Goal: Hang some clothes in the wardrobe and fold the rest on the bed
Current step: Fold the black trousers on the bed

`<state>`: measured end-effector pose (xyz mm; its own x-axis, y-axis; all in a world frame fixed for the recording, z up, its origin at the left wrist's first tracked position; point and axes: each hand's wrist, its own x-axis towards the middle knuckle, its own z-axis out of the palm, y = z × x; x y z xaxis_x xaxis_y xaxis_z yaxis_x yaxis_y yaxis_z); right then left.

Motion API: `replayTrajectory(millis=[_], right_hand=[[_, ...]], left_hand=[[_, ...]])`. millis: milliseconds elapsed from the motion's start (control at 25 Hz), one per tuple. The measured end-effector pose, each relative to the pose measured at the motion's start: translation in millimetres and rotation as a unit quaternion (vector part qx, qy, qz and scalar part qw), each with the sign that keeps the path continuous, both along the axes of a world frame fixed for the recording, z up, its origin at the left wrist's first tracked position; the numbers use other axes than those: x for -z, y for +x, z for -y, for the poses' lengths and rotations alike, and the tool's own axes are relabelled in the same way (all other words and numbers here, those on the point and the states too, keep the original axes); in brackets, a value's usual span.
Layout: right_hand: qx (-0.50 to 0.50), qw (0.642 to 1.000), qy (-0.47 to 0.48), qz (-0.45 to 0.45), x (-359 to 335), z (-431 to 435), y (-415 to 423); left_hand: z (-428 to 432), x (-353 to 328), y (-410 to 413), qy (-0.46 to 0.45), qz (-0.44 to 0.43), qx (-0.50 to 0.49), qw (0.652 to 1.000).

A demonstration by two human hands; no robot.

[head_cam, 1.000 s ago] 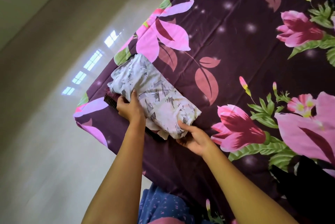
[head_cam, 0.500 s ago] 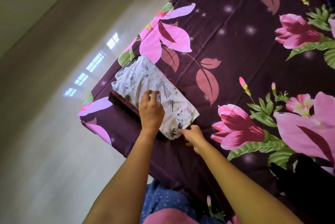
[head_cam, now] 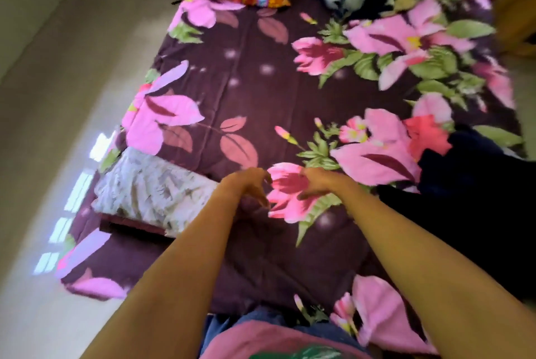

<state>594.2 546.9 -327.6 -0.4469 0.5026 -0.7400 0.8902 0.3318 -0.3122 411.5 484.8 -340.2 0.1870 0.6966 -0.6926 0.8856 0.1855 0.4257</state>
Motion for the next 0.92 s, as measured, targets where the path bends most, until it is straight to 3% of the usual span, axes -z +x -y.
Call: replayTrajectory(millis=[120,440,600,920], right_hand=[[0.026,0.995,-0.064,0.076,-50,-2,60],[0.254,0.966,-0.019,0.037,-102,25,248],[0.311,0.949,-0.027,0.041,-105,43,315],[0.372,0.927,-0.045,0.027,-72,43,412]], left_hand=[[-37,-35,66,-0.037,-0.017,0.117,0.992],[-77,-89,258,0.031,-0.026,0.304,0.952],[-79,-92,328,0.05,-0.017,0.351,0.935],[-89,-56,405,-0.004,-0.035,0.382,0.923]])
